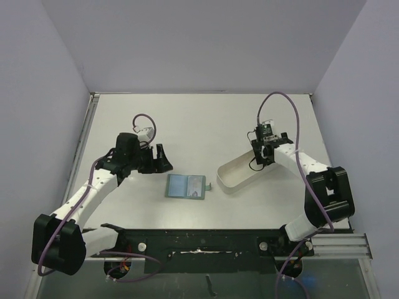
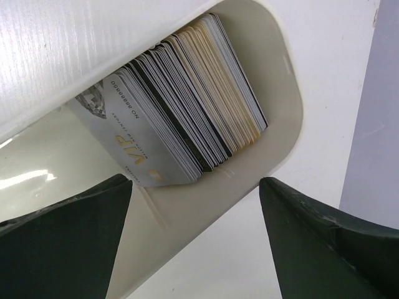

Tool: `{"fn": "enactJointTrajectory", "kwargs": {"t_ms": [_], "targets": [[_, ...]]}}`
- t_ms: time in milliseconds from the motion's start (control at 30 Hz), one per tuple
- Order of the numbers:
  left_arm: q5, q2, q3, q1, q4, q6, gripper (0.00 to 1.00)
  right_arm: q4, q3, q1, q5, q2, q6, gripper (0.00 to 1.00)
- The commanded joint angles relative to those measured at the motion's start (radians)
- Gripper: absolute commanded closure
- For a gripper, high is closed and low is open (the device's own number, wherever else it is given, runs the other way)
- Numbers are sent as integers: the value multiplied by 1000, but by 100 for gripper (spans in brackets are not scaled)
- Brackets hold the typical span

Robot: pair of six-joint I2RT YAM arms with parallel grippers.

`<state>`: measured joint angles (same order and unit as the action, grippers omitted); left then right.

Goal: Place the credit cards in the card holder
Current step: Pick up the credit card from the storage box.

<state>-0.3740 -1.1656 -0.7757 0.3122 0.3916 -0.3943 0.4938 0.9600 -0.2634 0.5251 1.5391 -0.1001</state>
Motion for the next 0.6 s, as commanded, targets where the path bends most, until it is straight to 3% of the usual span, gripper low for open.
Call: {"fn": "enactJointTrajectory", "kwargs": {"t_ms": [0, 267, 567], "targets": [[-77, 14, 4, -27, -64, 28, 25, -45, 35, -15, -12, 30, 20, 16], [-78, 21, 6, -35, -63, 32, 25, 80, 131, -100, 77, 32, -3, 16], [-76, 32, 9, -38, -63, 32, 25, 16, 123, -66, 37, 55, 95, 15]]}}
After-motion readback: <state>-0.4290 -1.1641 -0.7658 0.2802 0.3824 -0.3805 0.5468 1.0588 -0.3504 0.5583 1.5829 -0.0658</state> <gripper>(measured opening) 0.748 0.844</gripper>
